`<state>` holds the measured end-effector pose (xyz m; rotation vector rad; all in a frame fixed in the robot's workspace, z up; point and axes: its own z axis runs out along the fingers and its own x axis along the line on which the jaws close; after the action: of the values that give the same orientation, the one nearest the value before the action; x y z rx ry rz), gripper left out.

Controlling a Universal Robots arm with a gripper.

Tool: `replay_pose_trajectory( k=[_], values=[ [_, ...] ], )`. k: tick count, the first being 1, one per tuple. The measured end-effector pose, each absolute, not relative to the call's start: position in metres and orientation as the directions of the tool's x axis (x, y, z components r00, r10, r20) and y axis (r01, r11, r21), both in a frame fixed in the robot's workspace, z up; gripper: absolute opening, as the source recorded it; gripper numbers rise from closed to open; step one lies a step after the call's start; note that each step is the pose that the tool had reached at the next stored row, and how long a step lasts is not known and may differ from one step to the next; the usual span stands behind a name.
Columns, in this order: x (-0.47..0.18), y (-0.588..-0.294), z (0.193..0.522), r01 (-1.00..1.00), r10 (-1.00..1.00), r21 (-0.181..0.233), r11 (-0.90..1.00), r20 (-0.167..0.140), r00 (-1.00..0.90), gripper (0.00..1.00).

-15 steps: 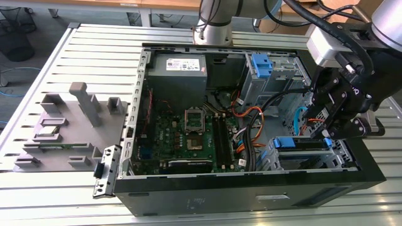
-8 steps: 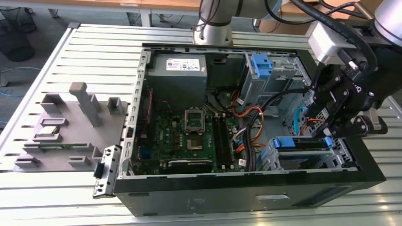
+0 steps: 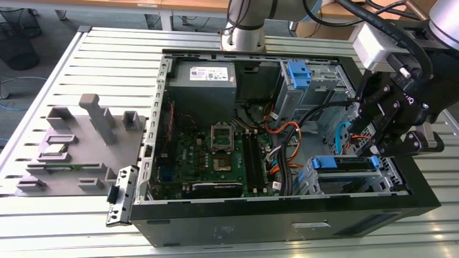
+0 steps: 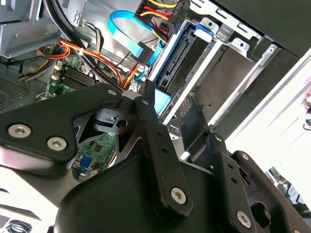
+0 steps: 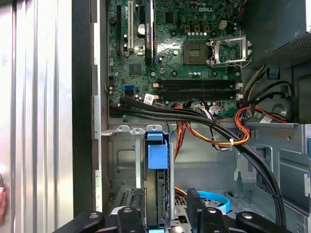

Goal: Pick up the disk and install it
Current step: 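Insert the first disk wire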

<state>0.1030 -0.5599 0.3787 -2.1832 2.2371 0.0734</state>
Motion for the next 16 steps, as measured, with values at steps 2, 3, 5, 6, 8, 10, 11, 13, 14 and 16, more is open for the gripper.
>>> replay_pose_trajectory(
  k=[2,3,5,6,8,10,11,13,14,16],
  values=[
    [0.1030,-0.5599,0.3791,-0.999,-0.999,0.023,0.024,-0.043,-0.025,0.48],
    [0.1031,-0.5599,0.3792,-0.999,-0.999,0.023,0.024,-0.043,-0.025,0.48],
    [0.1031,-0.5598,0.3793,-0.999,-0.999,0.023,0.024,-0.043,-0.025,0.48],
    [0.1030,-0.5598,0.3793,-0.999,-0.999,0.023,0.024,-0.043,-0.025,0.48],
    [0.1031,-0.5598,0.3797,-0.999,-0.999,0.023,0.024,-0.043,-0.025,0.48],
    [0.1031,-0.5598,0.3801,-0.999,-0.999,0.023,0.024,-0.043,-0.025,0.48],
    [0.1030,-0.5598,0.3802,-0.999,-0.999,0.023,0.024,-0.043,-0.025,0.48],
    [0.1030,-0.5591,0.3804,-0.999,-0.999,0.023,0.024,-0.043,-0.025,0.48],
    [0.1030,-0.5591,0.3805,-0.999,-0.999,0.023,0.024,-0.043,-0.025,0.48],
    [0.1030,-0.5591,0.3810,-0.999,-0.999,0.023,0.024,-0.043,-0.025,0.48]
  ],
)
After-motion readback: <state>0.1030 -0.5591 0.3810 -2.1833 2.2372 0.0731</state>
